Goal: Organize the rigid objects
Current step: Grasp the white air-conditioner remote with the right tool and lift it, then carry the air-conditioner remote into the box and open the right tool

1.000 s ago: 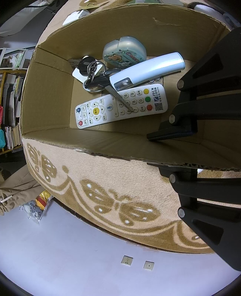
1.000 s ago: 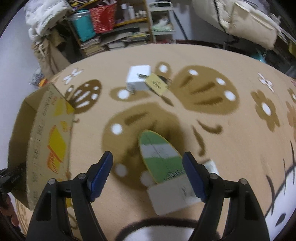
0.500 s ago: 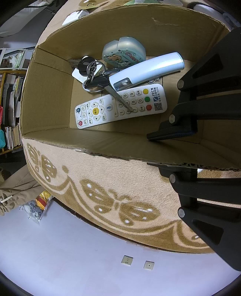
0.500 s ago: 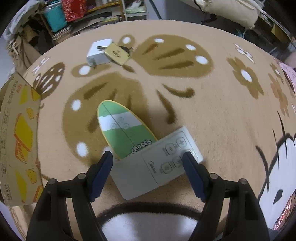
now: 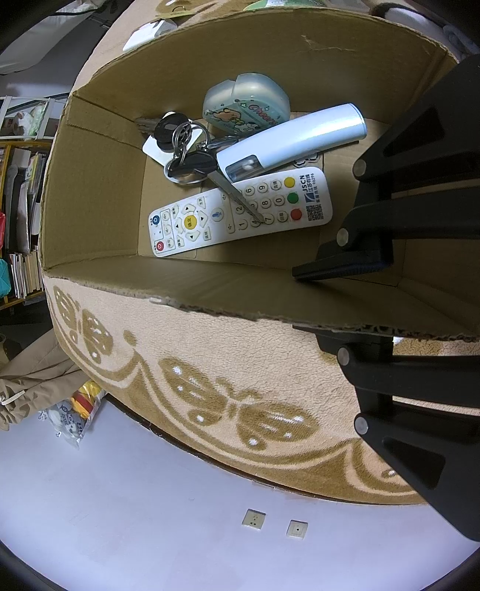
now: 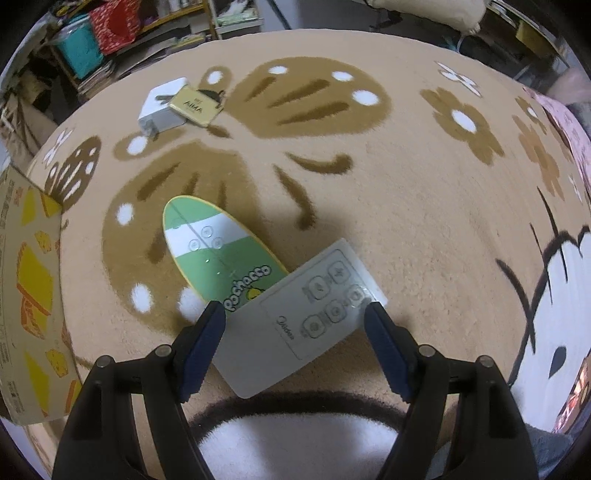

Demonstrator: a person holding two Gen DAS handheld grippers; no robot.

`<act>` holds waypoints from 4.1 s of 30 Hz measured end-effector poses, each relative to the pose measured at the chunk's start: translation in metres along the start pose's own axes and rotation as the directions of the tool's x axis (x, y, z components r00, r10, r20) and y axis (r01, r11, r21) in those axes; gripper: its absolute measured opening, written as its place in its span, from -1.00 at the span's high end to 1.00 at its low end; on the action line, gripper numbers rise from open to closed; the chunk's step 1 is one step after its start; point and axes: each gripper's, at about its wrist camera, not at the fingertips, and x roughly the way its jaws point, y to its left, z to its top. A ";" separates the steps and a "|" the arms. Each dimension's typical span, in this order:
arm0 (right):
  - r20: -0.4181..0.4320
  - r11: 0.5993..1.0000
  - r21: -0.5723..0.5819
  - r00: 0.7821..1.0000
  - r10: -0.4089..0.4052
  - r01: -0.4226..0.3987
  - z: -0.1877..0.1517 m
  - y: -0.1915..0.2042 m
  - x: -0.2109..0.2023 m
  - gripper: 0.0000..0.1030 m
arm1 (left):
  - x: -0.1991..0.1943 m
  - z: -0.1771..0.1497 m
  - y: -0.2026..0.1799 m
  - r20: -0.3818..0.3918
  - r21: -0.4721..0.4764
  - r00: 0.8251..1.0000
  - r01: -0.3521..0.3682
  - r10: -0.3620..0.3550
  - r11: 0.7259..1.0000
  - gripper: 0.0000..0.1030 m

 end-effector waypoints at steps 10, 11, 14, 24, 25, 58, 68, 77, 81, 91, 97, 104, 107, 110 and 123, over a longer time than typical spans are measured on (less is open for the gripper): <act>-0.075 0.989 0.130 0.994 0.077 -0.067 0.002 -0.024 0.011 -0.61 | -0.001 0.000 0.000 0.001 0.002 1.000 -0.002 0.002 1.000 0.63; -0.082 0.986 0.136 0.991 0.104 -0.092 0.002 -0.023 0.013 -0.64 | 0.000 0.000 0.000 0.000 0.002 1.000 -0.002 0.002 1.000 0.63; -0.096 0.981 0.143 0.985 0.142 -0.128 0.002 -0.019 0.020 -0.68 | -0.001 0.000 0.000 0.000 0.003 1.000 -0.002 0.002 1.000 0.63; -0.024 0.991 0.094 0.994 0.102 -0.100 0.012 0.003 0.020 -0.07 | -0.002 -0.001 0.000 0.000 0.004 1.000 -0.003 0.003 1.000 0.63; -0.025 0.991 0.087 0.994 0.106 -0.103 0.015 0.006 0.023 -0.06 | -0.002 -0.001 0.000 0.000 0.002 1.000 -0.003 0.003 1.000 0.63; 0.146 0.925 -0.295 0.946 0.289 -0.238 0.032 0.108 -0.037 0.00 | -0.002 -0.001 -0.001 0.000 0.006 1.000 -0.005 0.005 1.000 0.63; 0.192 0.886 -0.375 0.913 0.360 -0.271 0.040 0.139 -0.073 0.00 | -0.002 -0.001 -0.001 -0.001 0.006 1.000 -0.005 0.005 1.000 0.63; 0.262 0.846 -0.463 0.870 0.418 -0.266 0.049 0.173 -0.117 0.00 | -0.002 -0.001 -0.001 -0.001 0.006 1.000 -0.006 0.006 1.000 0.63; 0.242 0.817 -0.485 0.850 0.468 -0.312 0.050 0.188 -0.129 0.00 | -0.002 -0.001 -0.002 -0.001 0.006 1.000 -0.005 0.005 1.000 0.63; 0.149 0.741 -0.558 0.833 0.534 -0.375 0.029 0.228 -0.130 0.00 | -0.001 -0.002 -0.002 -0.004 0.002 1.000 0.000 0.000 1.000 0.63; 0.054 0.724 -0.538 0.839 0.541 -0.432 0.020 0.241 -0.102 0.00 | -0.001 -0.002 -0.002 -0.005 0.003 1.000 0.000 0.000 1.000 0.63; 0.009 0.728 -0.500 0.838 0.546 -0.469 0.024 0.246 -0.071 0.00 | 0.001 -0.003 -0.003 -0.002 0.006 1.000 0.001 -0.001 1.000 0.63; 0.005 0.725 -0.494 0.832 0.554 -0.480 0.027 0.252 -0.067 0.00 | 0.002 -0.002 -0.005 -0.002 0.009 1.000 -0.003 0.004 1.000 0.63; 0.007 0.717 -0.504 0.828 0.561 -0.482 0.030 0.256 -0.066 0.00 | 0.003 -0.001 -0.006 -0.001 0.013 1.000 -0.007 0.007 1.000 0.63; 0.065 0.713 -0.527 0.814 0.577 -0.463 0.036 0.243 -0.094 -0.42 | 0.003 0.001 -0.009 0.003 0.020 1.000 -0.006 0.005 1.000 0.63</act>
